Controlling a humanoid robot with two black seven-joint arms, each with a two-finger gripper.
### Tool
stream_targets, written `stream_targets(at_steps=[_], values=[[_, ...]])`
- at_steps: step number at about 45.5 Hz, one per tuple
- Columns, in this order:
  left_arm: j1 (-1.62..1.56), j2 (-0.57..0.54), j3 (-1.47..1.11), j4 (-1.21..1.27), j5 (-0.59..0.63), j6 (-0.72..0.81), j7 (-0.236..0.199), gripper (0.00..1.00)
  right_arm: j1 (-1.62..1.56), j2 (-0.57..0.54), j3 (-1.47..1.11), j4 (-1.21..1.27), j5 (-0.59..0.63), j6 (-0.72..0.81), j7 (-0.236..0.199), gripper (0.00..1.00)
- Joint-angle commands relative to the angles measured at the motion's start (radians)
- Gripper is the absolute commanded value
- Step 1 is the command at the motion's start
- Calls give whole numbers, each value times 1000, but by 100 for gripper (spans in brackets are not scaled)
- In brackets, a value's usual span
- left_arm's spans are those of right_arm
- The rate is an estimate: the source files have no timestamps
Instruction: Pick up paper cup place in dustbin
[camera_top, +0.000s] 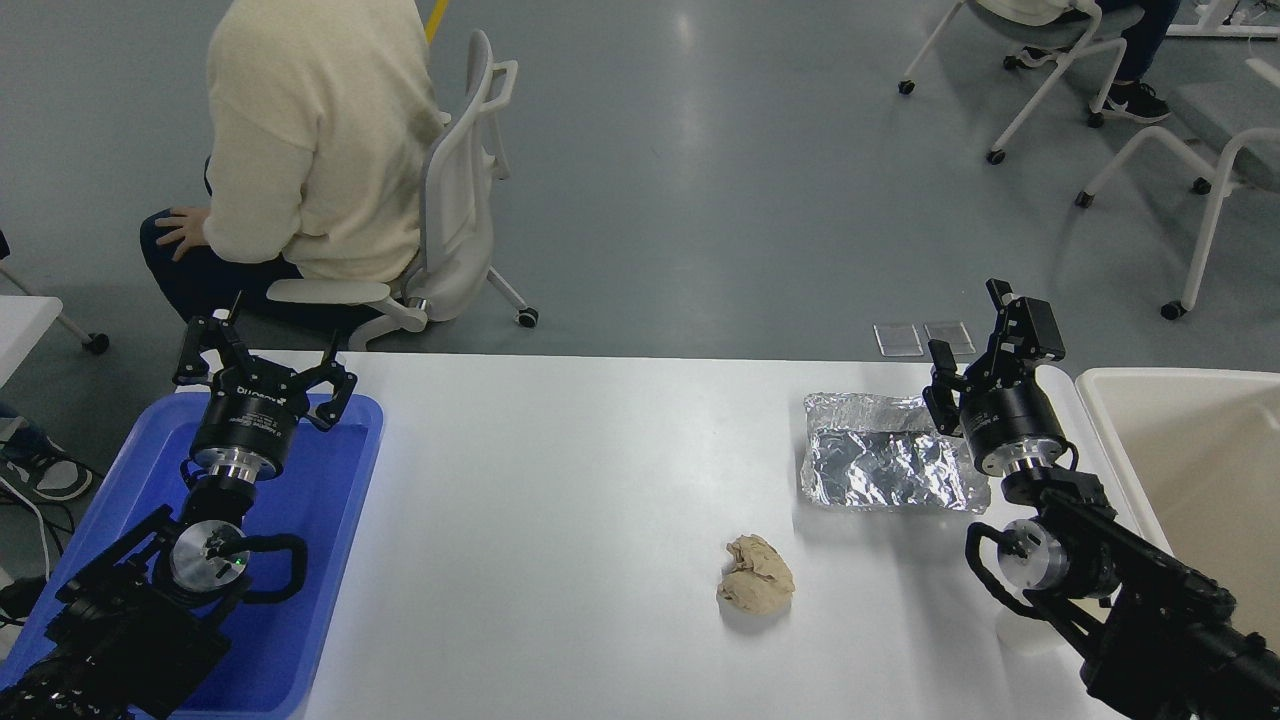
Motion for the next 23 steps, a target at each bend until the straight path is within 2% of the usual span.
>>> stream_targets(at_steps=[1,23], values=[[-2,0,9,0,2,3,0,100,0,0,0,2,0,-1,0,100],[-2,0,6,0,1,3,0,100,3,-1,1,0,0,2,0,100]])
